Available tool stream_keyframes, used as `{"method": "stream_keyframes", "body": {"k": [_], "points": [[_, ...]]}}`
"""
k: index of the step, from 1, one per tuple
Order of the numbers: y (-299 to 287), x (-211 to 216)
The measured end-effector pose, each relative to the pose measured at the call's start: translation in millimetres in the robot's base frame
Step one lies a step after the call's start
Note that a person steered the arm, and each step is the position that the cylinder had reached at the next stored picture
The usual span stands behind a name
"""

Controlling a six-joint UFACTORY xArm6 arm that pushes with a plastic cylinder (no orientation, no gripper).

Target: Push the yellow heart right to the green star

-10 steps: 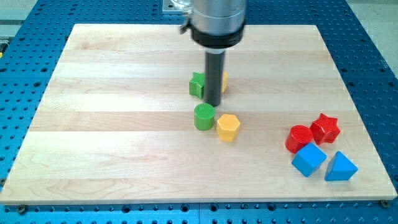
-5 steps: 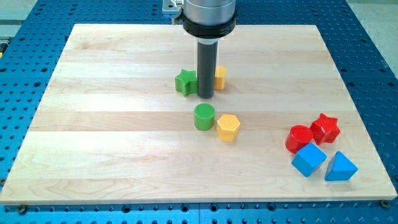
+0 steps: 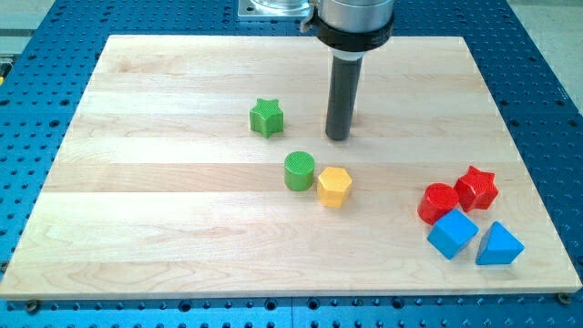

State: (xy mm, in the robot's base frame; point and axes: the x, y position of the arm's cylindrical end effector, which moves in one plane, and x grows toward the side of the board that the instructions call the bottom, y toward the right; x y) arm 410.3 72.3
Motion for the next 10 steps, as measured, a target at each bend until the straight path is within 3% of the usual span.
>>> {"method": "stream_keyframes", "body": {"k": [1, 2, 3, 5, 8, 10], "points": [[37.2, -2.7], [62.4, -43.7], [61.1, -52.9], [-21.1, -34.9], [-26.9, -41.0], [-25.1, 5.0]]}}
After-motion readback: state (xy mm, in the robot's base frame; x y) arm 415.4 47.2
